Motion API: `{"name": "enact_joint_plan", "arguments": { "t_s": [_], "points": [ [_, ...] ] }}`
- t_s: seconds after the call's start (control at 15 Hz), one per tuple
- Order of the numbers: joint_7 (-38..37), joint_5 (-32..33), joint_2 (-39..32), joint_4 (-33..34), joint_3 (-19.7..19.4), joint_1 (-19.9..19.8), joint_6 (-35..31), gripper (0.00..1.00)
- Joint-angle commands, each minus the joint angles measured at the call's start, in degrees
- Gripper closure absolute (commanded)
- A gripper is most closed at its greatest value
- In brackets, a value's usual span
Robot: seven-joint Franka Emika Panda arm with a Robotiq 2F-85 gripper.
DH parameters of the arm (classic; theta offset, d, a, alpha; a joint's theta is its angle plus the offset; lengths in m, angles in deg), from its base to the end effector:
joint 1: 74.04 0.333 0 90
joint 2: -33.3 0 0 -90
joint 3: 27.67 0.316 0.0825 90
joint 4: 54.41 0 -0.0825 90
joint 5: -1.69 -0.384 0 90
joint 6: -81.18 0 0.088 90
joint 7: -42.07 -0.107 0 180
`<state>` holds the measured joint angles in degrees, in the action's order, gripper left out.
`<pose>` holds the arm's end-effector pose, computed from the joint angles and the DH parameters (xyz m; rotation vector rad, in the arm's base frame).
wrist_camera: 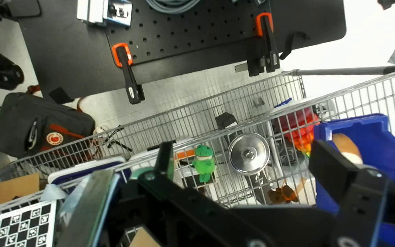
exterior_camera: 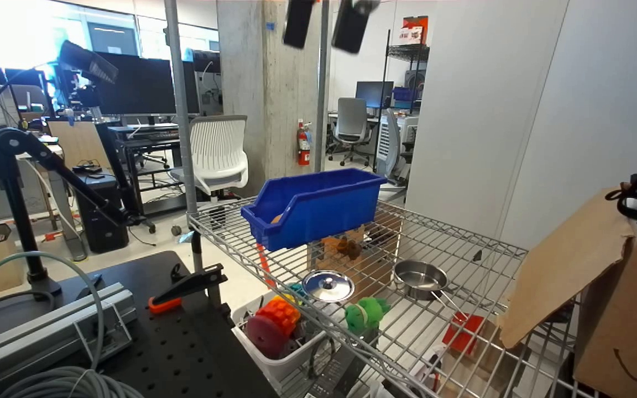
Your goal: Pick up the lid and close the pot
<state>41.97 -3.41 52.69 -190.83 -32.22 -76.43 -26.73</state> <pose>0.4202 -0.0453 0.4378 -3.0066 0.2266 0.2329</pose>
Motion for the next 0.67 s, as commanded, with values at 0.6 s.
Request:
{"name": "enact_joint_plan", "arguments": {
  "t_s": [0.6],
  "points": [
    [-19.8,13.8,-42.6,9.1,6.6,10.1,-37.1,0.0]
  ]
}}
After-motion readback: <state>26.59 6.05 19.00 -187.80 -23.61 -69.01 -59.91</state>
